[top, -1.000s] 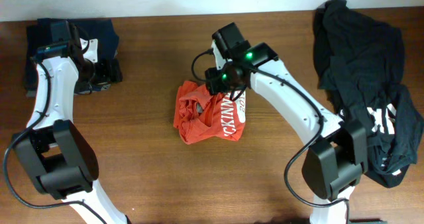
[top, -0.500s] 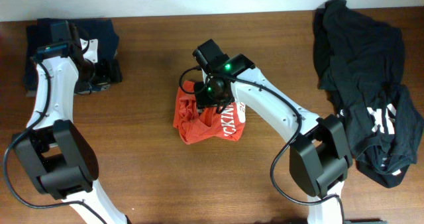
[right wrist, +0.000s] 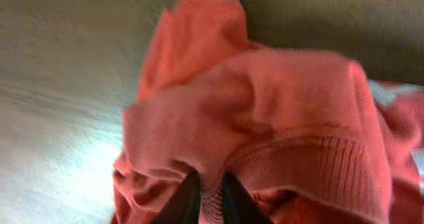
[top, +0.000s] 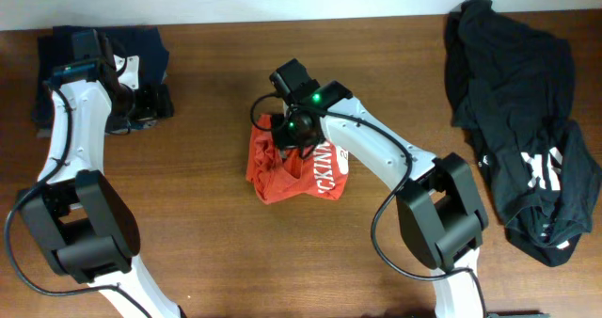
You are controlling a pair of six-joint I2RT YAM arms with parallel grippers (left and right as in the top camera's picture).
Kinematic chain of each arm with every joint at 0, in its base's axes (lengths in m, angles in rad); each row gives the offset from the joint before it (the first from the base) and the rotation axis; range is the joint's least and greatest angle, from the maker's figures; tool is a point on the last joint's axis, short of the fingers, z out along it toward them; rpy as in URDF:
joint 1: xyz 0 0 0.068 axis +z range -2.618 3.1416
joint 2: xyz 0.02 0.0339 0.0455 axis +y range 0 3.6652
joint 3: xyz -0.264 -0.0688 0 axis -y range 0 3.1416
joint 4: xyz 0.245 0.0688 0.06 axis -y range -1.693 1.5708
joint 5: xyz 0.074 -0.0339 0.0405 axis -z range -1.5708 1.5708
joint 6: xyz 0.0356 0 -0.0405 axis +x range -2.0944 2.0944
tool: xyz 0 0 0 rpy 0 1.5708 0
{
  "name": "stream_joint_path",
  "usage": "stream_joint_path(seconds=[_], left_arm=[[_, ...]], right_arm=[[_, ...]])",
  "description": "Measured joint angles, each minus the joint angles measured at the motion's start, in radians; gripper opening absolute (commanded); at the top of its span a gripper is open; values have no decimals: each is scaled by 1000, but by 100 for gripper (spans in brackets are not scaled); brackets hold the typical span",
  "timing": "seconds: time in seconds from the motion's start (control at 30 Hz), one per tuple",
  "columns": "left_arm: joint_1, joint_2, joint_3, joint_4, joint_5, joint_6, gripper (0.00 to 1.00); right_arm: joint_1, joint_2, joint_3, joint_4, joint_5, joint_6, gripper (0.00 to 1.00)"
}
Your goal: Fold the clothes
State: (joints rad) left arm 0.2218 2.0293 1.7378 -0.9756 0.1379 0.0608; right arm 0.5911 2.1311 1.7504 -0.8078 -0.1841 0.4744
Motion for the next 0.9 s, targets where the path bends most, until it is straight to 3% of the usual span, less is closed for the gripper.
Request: stream_joint_path(seconds=[0.1, 0.47, 0.53, 0.6, 0.63, 0.73, 0.9], left_arm=[[0, 0, 0, 0, -1, 0, 99], [0, 0, 0, 3, 0, 0, 99], [0, 1, 0, 7, 0, 0, 99], [0, 3, 0, 8, 0, 0, 99], [0, 6, 0, 8, 0, 0, 99], [0, 10, 0, 7, 0, 0, 99], [0, 10, 3, -56, 8, 3, 99]], right_arm=[[0, 0, 0, 72, 1, 2, 4], [13, 2, -2, 417, -77, 1, 6], [30, 2, -2, 423, -96, -5, 52], [33, 2, -1, 416, -113, -23, 76], [34, 2, 7, 404, -137, -44, 84], [18, 8, 101, 277, -190, -99, 98], [-100, 16, 470, -204, -185, -173, 99]])
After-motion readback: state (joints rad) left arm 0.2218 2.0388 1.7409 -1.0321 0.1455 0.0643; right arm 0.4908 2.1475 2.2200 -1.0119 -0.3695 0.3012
